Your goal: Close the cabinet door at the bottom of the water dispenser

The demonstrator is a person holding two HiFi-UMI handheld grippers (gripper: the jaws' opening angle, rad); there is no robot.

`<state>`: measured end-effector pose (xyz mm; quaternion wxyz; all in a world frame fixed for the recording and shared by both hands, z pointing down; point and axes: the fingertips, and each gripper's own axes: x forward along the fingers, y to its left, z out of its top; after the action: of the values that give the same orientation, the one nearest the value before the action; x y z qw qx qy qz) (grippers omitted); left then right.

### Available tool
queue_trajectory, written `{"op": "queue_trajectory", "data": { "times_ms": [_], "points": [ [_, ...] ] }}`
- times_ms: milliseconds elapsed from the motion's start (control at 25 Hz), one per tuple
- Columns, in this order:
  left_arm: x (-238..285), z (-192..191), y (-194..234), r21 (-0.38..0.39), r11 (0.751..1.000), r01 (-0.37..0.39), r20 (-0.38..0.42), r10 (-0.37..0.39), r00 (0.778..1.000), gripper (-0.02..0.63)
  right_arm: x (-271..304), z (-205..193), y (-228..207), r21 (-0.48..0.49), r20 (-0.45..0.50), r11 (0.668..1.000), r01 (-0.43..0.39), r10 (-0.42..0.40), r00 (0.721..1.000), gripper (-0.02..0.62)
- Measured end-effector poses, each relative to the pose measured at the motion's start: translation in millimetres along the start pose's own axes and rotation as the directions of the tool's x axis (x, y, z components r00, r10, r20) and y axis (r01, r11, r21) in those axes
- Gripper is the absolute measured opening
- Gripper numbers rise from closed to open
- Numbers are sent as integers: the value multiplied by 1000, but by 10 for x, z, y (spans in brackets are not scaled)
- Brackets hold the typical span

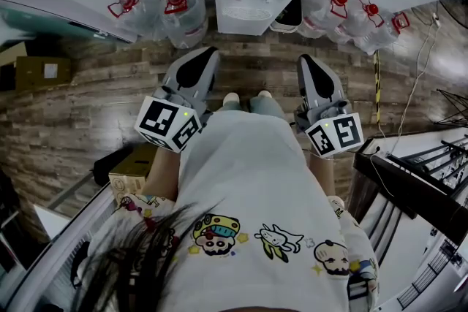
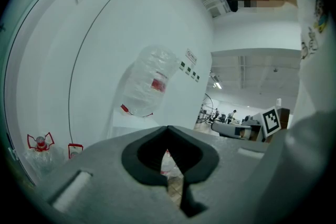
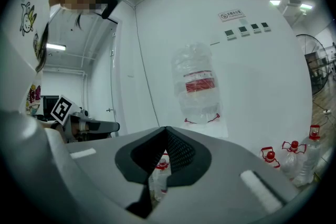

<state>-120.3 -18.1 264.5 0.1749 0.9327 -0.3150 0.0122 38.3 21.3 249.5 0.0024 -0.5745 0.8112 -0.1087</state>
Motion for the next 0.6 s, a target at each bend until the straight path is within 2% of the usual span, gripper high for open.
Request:
{"op": "queue_trajectory", "data": {
  "times_ms": [600],
  "points": [
    [-110,-40,51,-10,1000,-2,8,2,1000,0,-52,-53,39,7,-1,1000,24,-24,1000,9]
  ]
}}
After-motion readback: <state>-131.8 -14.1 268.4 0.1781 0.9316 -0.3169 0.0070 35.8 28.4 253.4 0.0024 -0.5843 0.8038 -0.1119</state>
